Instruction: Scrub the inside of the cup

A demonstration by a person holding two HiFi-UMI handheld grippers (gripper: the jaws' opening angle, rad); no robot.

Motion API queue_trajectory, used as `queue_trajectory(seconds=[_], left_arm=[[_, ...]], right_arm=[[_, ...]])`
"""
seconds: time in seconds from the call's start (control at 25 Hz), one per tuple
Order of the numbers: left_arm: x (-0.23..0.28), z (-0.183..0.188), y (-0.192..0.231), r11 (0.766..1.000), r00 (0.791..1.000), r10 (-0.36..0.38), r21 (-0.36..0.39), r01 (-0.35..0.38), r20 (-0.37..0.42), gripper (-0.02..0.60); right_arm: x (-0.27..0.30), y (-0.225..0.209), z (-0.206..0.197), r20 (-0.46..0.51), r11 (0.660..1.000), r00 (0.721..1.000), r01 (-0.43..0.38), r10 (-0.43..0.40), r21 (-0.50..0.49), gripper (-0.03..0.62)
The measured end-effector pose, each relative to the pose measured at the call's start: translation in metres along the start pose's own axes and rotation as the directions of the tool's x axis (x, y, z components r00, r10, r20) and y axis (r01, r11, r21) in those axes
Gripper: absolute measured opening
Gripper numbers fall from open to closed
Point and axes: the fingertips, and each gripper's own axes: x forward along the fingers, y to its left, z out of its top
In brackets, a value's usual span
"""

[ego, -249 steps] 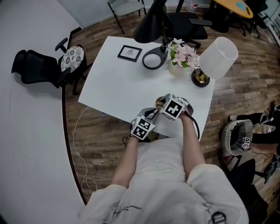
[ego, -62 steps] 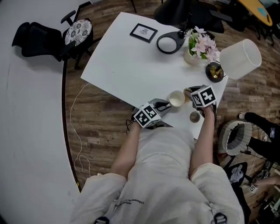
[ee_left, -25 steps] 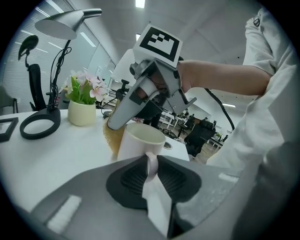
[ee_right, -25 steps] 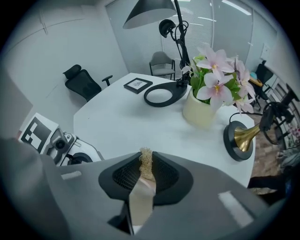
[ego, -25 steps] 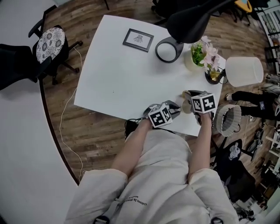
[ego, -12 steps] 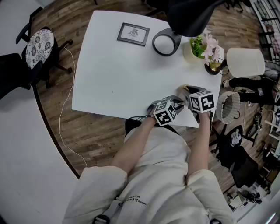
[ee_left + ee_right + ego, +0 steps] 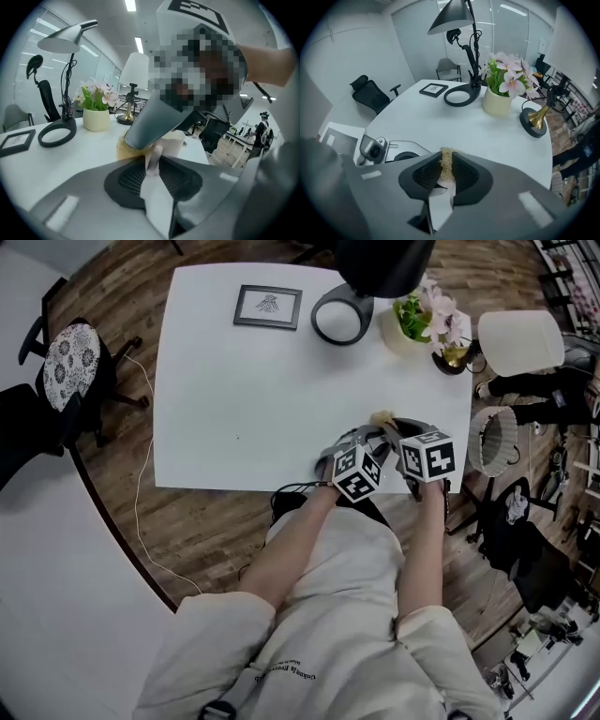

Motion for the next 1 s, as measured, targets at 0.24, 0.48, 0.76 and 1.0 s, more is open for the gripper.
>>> queue_trajectory(seconds=[0.24, 0.48, 0.76, 1.0], left_arm=[[-0.005, -0.017, 0.004, 0.998, 0.998, 0.047, -0.034, -0.048, -0.035, 0.091], [-0.016, -0.027, 0.002, 0.997, 0.997, 0.056, -0.056, -0.058, -0.046, 0.092], [-0.044, -0.046, 0.021, 0.985, 0.996, 0.07, -0.154, -0.078, -0.058, 0.091], [-0.072, -0.051, 0.052, 0.953, 0.987, 0.156, -0.257, -0.162, -0.041, 0.089]], right_arm=[[-0.004, 0.007, -0.005, 0.046, 0.998, 0.999, 0.011, -0.013, 0.06, 0.091], [-0.01, 0.012, -0.008, 0.08, 0.995, 0.997, 0.012, -0.02, 0.095, 0.091], [-0.007, 0.025, -0.019, 0.097, 0.996, 0.994, 0.037, -0.045, 0.077, 0.092], [-0.007, 0.045, -0.037, 0.108, 0.998, 0.994, -0.003, -0.004, 0.061, 0.092]])
